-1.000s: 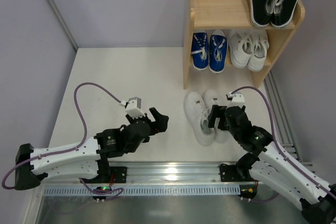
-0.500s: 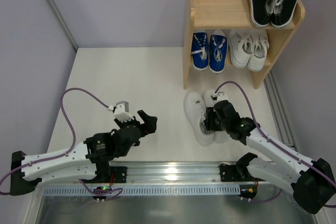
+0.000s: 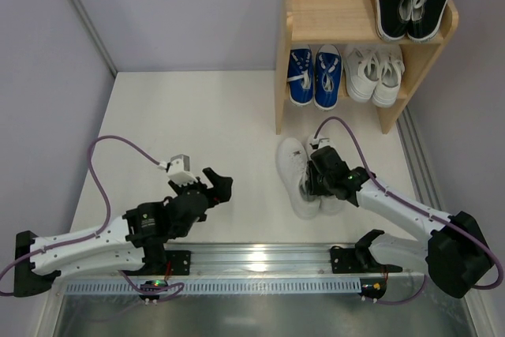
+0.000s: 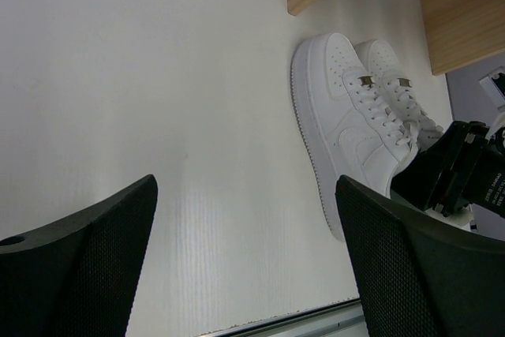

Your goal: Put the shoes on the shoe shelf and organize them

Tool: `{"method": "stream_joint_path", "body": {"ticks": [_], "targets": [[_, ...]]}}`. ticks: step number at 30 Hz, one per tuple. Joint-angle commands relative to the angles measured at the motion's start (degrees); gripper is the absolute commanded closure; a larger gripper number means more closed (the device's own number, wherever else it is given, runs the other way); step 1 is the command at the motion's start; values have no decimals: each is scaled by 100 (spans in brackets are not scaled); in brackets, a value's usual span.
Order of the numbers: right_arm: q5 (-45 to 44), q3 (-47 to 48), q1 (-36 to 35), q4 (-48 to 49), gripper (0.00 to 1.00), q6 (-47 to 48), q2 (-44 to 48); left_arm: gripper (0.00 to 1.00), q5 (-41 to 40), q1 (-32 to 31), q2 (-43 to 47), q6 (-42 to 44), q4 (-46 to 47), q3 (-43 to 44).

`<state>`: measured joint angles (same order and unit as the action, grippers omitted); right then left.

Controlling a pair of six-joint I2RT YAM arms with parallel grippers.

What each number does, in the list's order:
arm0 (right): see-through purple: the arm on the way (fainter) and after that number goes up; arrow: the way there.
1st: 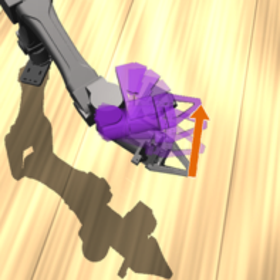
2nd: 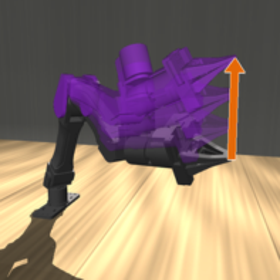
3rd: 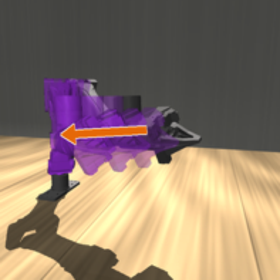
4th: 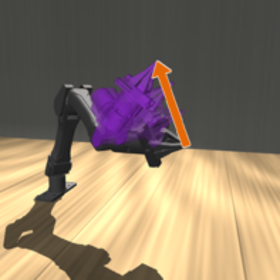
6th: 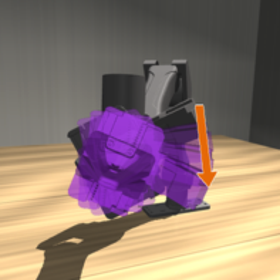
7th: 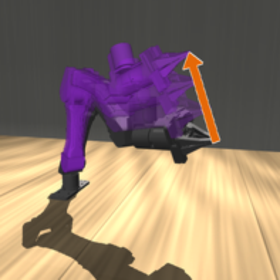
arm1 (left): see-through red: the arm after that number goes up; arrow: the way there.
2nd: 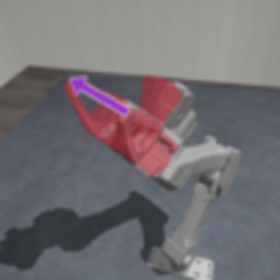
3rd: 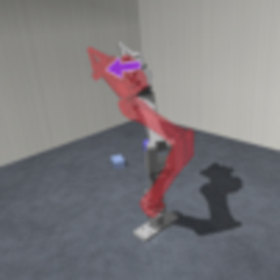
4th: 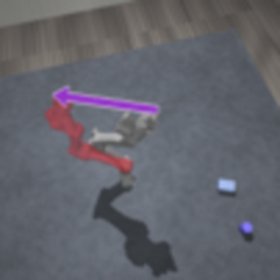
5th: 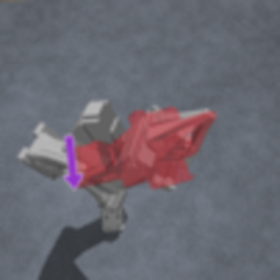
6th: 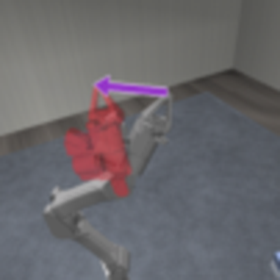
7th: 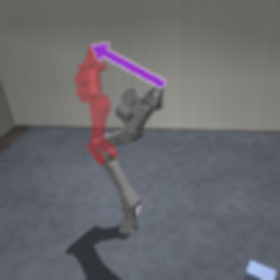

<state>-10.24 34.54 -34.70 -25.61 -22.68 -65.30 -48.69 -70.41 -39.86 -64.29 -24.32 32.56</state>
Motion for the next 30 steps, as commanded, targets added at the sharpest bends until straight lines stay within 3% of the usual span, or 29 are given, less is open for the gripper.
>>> {"method": "stream_joint_path", "body": {"ticks": [1,2,5,13,16,24,30], "targets": [[365,-106,-46,504,82,-307,-370,9,-308,36,101,-92,85,-91],[339,-71,-46,469,96,-325,-344,9,-317,36,110,-101,94,-83],[356,25,-55,302,96,-273,-37,9,-291,36,101,-48,102,-56],[119,702,-81,-418,96,175,2018,9,-291,45,66,75,173,14],[136,1062,-81,-752,96,413,2389,9,-291,54,31,110,208,49],[1136,2389,-81,-1350,96,1230,3005,8,-334,63,-40,268,138,198],[1551,3900,-81,-956,96,1907,2822,9,-326,63,-5,417,129,304]]}}
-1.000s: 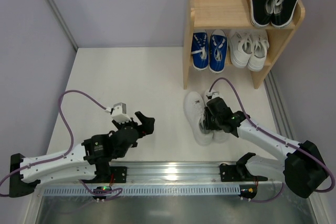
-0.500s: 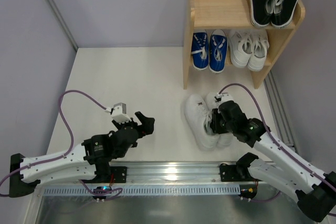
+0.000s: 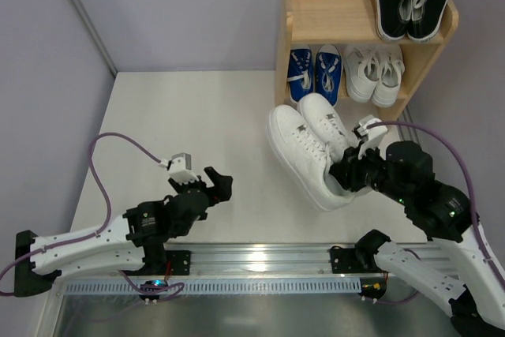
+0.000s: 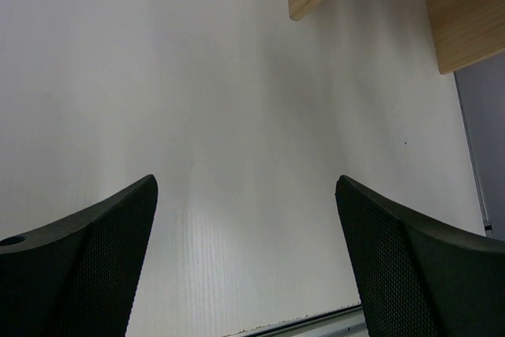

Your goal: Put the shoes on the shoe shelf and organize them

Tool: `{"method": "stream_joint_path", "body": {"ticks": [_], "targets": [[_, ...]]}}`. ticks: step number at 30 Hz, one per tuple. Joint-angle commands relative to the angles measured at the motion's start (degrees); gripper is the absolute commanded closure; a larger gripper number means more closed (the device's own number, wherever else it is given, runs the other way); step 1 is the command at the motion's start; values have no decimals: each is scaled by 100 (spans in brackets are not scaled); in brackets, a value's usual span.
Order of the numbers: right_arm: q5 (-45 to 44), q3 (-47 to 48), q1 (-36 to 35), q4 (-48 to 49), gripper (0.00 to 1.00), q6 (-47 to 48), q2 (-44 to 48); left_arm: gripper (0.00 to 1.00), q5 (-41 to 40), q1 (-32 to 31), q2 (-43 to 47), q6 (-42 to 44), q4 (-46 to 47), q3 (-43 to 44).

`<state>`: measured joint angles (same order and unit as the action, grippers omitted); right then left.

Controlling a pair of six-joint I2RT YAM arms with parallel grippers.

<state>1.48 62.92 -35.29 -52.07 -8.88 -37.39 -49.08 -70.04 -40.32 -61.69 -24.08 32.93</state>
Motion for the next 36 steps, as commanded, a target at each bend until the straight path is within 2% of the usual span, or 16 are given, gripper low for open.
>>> {"method": "stream_joint_path", "body": {"ticks": [1,8,12,20,27,30,36], "targets": [[406,1456,-22,1761,96,589,-49,9,-286,26,50,166,96,284],[-76,2776,-22,2946,96,1027,-918,8,-304,26,287,122,-71,285],[-1119,3655,-13,3142,96,1091,-1778,9,-348,26,506,87,-115,206],[-2168,4192,-13,4397,96,1266,-2684,9,-278,26,691,96,-211,196],[-2626,6054,-22,4522,96,1829,-4030,9,-277,26,1236,-150,-431,-23],[-2810,6538,-22,4653,96,2013,-4390,9,-295,26,1526,-299,-607,-120],[-3135,6901,-4,5031,96,2329,-4725,9,-409,26,1948,-388,-941,-181]]}}
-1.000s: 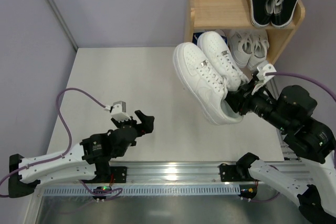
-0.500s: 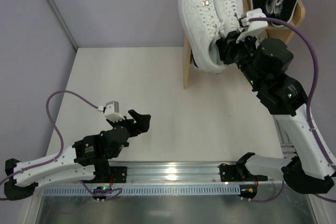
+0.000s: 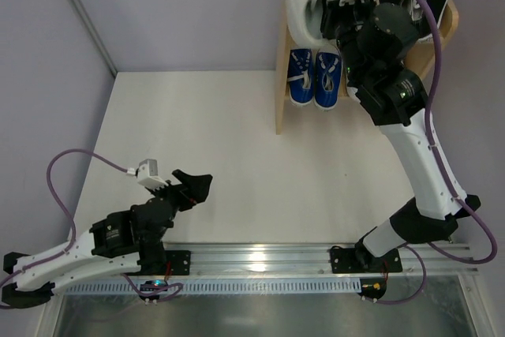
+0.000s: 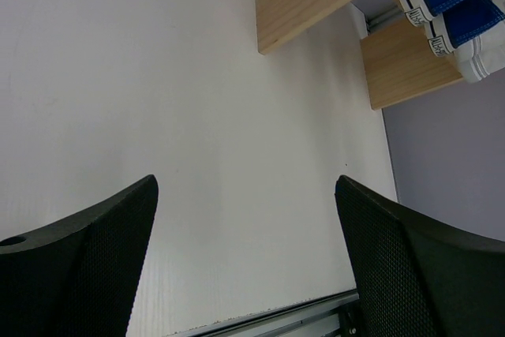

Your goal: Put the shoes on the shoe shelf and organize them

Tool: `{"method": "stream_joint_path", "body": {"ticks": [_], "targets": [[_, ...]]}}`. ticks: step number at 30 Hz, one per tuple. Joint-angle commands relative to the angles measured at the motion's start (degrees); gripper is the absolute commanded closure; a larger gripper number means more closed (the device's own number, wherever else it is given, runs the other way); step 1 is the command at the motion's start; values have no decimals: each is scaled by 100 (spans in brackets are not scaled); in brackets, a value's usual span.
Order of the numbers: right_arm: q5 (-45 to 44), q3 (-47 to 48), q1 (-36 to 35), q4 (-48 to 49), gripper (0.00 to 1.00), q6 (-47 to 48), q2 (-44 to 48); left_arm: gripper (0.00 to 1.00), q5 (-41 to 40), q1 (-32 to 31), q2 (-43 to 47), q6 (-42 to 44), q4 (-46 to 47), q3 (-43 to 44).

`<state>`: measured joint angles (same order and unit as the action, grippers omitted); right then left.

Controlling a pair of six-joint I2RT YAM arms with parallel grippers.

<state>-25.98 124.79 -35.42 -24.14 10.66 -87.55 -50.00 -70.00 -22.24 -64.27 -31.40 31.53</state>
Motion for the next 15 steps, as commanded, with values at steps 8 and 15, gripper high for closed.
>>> {"method": "stream_joint_path", "body": {"ticks": [8,15], "targets": [[-610,1452,88,2142,96,631,-368,9,-405,21,378,-200,-437,-59],[-461,1328,386,1817,96,245,-456,9,-405,21,554,-323,-683,-59]]}}
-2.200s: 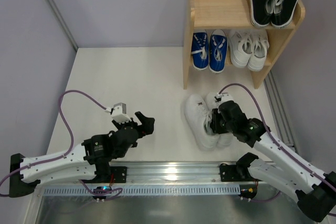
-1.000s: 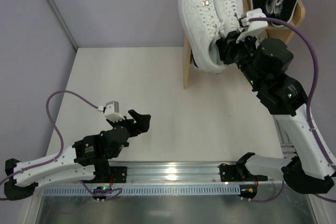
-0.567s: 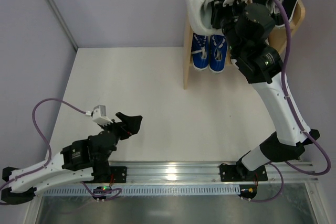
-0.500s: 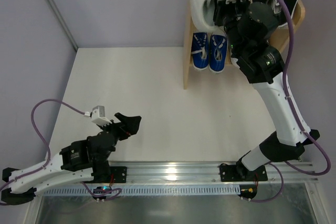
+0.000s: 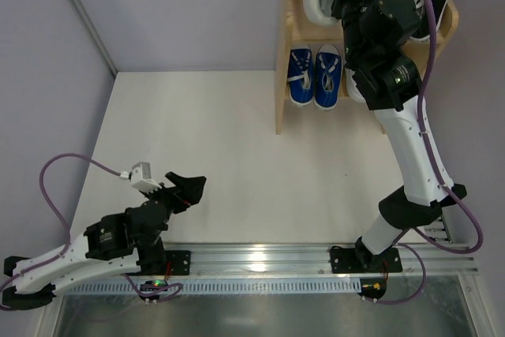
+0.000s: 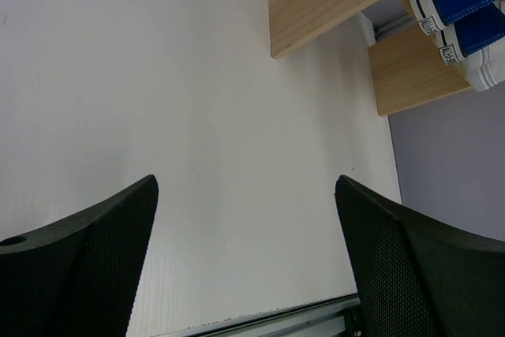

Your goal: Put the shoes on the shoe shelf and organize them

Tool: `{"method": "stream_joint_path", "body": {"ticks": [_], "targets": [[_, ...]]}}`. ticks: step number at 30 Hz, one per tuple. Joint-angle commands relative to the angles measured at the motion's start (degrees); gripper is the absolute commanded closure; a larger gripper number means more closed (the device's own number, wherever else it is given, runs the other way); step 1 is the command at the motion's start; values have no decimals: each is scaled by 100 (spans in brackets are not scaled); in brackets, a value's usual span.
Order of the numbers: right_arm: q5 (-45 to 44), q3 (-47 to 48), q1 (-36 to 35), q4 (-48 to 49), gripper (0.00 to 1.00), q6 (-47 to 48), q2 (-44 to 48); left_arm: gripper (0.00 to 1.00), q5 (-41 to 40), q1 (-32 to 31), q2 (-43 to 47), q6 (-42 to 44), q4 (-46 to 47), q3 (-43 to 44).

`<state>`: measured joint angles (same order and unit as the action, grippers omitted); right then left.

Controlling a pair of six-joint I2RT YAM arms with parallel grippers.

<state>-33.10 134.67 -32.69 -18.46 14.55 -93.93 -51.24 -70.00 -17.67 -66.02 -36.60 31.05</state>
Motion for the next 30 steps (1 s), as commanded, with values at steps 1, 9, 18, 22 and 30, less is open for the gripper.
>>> {"method": "stream_joint_path", "body": {"ticks": [1,9,18,22,30], "targets": [[339,340,192,1092,96,-223,182,9,-290,21,158,-166,-189,-20],[717,358,465,308,96,-830,59,10,-342,21,343,-245,-295,-99],[1043,190,606,281,96,-1147,-99,9,-360,21,334,-297,-321,-134],[1060,472,658,299,96,-1156,-319,10,-404,21,396,-324,-427,-125],[1034,507,834,510,96,-1217,-468,10,-492,21,528,-368,-532,-125]]}}
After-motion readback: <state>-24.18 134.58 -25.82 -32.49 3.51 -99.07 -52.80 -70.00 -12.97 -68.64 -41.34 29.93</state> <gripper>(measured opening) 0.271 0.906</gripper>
